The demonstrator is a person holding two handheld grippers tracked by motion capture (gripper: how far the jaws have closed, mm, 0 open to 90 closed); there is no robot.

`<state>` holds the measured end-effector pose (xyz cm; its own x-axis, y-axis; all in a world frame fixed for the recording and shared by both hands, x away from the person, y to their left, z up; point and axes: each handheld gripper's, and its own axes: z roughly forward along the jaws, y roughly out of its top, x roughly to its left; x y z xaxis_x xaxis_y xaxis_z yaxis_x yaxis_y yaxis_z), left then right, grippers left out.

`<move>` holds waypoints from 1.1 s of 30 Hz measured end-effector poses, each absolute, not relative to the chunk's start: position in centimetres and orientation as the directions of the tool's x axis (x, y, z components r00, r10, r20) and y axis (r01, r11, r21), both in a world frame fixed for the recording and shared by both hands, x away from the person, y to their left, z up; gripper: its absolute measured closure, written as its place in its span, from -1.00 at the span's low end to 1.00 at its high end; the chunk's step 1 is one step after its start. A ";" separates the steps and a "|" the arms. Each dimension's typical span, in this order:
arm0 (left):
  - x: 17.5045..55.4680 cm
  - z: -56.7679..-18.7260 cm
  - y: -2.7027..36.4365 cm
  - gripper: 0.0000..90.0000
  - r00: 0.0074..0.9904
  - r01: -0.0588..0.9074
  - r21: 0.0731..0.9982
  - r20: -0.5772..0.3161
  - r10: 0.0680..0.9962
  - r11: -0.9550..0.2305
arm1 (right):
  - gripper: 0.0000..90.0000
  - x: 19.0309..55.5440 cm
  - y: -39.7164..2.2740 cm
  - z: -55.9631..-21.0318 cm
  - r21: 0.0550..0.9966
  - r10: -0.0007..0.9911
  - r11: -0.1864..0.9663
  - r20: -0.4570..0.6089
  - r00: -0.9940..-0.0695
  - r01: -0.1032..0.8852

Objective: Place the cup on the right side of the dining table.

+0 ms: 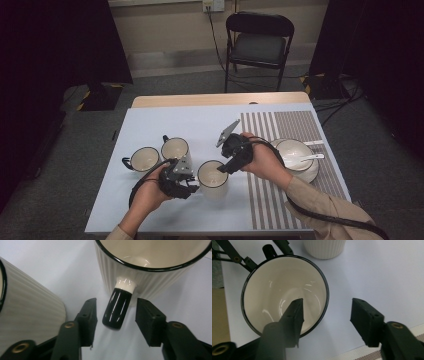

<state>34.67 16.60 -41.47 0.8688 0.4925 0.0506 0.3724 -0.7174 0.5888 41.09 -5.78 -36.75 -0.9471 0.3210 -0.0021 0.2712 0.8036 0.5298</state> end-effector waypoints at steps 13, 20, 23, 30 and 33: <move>34.8 -41.4 16.4 0.61 0.858 0.383 0.563 0.077 0.508 -0.733 | 0.31 41.1 -5.1 -37.5 0.478 0.357 0.817 0.022 -0.934 0.323; 34.8 -41.2 16.3 0.67 0.847 0.401 0.559 0.076 0.526 -0.726 | 0.47 40.9 -4.7 -37.9 0.461 0.365 0.818 0.045 -0.930 0.343; 34.5 -41.1 16.0 0.67 0.839 0.400 0.550 0.103 0.535 -0.733 | 0.49 40.9 -4.7 -38.1 0.460 0.370 0.816 0.049 -0.928 0.349; 34.4 -40.7 15.7 0.67 0.840 0.405 0.550 0.092 0.535 -0.730 | 0.61 40.9 -4.7 -38.2 0.457 0.390 0.810 0.048 -0.919 0.368; 34.3 -40.4 15.4 0.68 0.844 0.399 0.551 0.091 0.528 -0.733 | 0.69 41.0 -4.8 -38.2 0.452 0.405 0.807 0.042 -0.913 0.379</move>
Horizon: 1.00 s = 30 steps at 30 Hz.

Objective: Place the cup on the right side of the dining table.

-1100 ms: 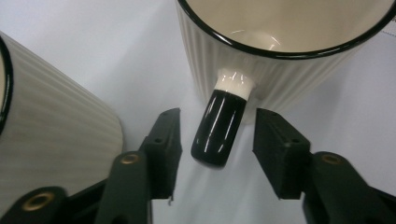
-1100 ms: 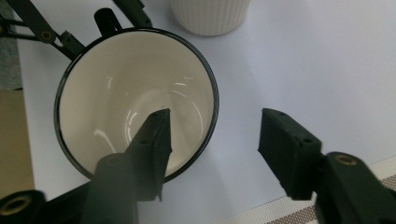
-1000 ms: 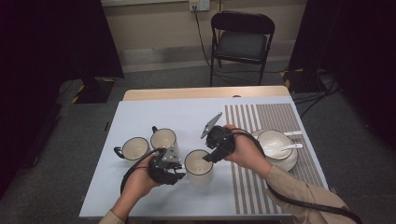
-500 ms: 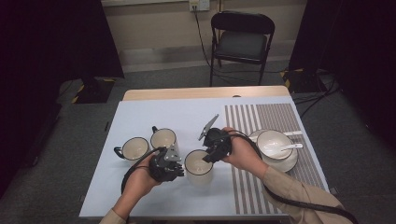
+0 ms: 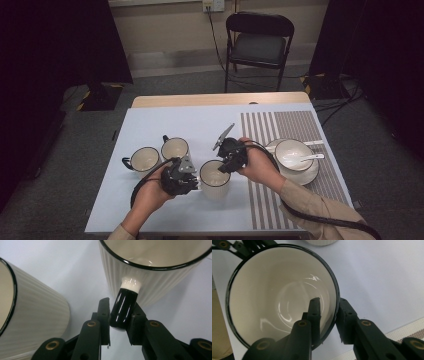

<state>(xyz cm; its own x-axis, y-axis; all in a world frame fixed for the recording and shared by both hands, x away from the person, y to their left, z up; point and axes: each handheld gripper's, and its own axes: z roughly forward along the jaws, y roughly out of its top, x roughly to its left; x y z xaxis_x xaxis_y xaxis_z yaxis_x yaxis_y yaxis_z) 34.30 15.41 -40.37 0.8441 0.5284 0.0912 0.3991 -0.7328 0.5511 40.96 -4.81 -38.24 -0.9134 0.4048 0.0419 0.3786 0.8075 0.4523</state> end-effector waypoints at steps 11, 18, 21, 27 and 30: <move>33.8 -40.1 15.1 0.69 0.846 0.407 0.563 0.063 0.529 -0.719 | 0.81 40.9 -4.8 -38.2 0.451 0.453 0.791 0.026 -0.891 0.415; 33.5 -40.2 14.8 0.70 0.849 0.407 0.556 0.062 0.525 -0.725 | 0.86 40.6 -4.7 -38.0 0.443 0.467 0.791 0.012 -0.884 0.423; 33.5 -40.1 14.6 0.70 0.851 0.396 0.552 0.081 0.520 -0.734 | 0.86 40.7 -4.7 -37.8 0.444 0.464 0.793 0.001 -0.886 0.417; 33.9 -39.7 14.1 0.70 0.855 0.387 0.563 0.079 0.513 -0.731 | 0.86 40.9 -4.9 -37.2 0.418 0.467 0.806 -0.015 -0.884 0.419; 34.1 -39.5 13.8 0.70 0.857 0.384 0.564 0.079 0.510 -0.732 | 0.86 41.1 -5.2 -36.8 0.410 0.475 0.806 -0.015 -0.880 0.428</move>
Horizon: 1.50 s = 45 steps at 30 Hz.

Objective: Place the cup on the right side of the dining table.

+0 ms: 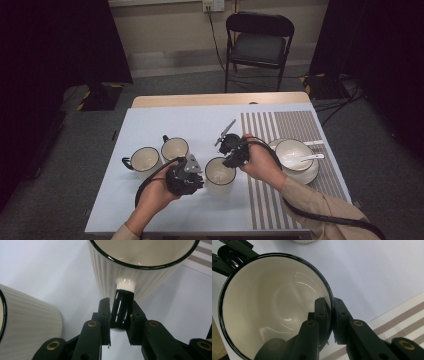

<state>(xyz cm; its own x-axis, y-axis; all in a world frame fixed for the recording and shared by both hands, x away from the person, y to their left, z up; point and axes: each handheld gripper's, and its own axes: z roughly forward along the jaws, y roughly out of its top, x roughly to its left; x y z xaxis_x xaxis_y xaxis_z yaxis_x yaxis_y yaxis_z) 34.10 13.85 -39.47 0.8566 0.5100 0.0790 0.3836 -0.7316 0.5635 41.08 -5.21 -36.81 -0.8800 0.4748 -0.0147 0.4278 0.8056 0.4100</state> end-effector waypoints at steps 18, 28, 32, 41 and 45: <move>35.9 -38.2 12.5 0.69 0.864 0.365 0.571 0.088 0.496 -0.736 | 0.86 42.5 -6.3 -35.2 0.397 0.478 0.815 -0.048 -0.877 0.422; 36.9 -37.9 12.0 0.69 0.865 0.367 0.563 0.087 0.494 -0.741 | 0.86 43.5 -6.7 -35.0 0.391 0.478 0.817 -0.050 -0.877 0.424; 37.4 -37.8 11.8 0.69 0.864 0.368 0.559 0.090 0.495 -0.744 | 0.86 44.0 -6.8 -34.8 0.386 0.476 0.821 -0.053 -0.878 0.422; 38.1 -37.6 11.5 0.69 0.863 0.371 0.556 0.089 0.497 -0.744 | 0.86 44.9 -7.1 -34.8 0.387 0.475 0.820 -0.050 -0.879 0.422; 38.5 -37.4 11.4 0.69 0.859 0.379 0.558 0.083 0.504 -0.738 | 0.86 45.3 -7.1 -34.6 0.386 0.475 0.821 -0.051 -0.879 0.421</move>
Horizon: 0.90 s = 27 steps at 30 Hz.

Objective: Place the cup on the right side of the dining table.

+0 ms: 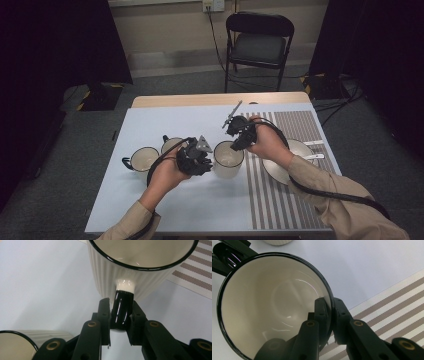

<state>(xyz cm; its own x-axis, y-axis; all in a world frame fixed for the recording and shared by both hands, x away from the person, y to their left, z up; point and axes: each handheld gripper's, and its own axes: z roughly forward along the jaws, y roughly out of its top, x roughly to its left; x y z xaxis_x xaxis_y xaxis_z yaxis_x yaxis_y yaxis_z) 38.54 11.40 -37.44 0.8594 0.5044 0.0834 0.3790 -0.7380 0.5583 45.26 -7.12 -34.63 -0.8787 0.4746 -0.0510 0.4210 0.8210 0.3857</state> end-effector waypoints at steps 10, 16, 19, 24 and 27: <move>39.3 -37.1 11.3 0.69 0.862 0.376 0.552 0.087 0.500 -0.745 | 0.86 46.1 -7.3 -34.4 0.390 0.475 0.820 -0.052 -0.879 0.420; 39.7 -37.1 11.2 0.69 0.859 0.377 0.554 0.089 0.504 -0.742 | 0.86 46.5 -7.2 -34.3 0.382 0.467 0.827 -0.058 -0.882 0.412; 39.9 -37.0 11.2 0.69 0.858 0.383 0.552 0.085 0.507 -0.741 | 0.86 46.8 -7.0 -34.2 0.374 0.467 0.830 -0.063 -0.882 0.413; 40.3 -37.0 11.3 0.69 0.856 0.385 0.555 0.083 0.510 -0.737 | 0.85 47.2 -6.9 -34.2 0.376 0.463 0.832 -0.064 -0.884 0.409; 40.4 -36.9 11.3 0.69 0.853 0.389 0.554 0.084 0.515 -0.736 | 0.85 47.4 -6.9 -34.3 0.374 0.468 0.829 -0.055 -0.882 0.416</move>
<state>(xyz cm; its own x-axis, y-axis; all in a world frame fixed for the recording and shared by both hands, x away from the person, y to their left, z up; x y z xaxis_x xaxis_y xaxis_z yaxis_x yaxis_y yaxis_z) 40.41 11.31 -36.95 0.8533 0.5145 0.0843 0.3889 -0.7358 0.5544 47.42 -6.92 -34.25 -0.8821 0.4679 -0.0549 0.4163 0.8288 0.3739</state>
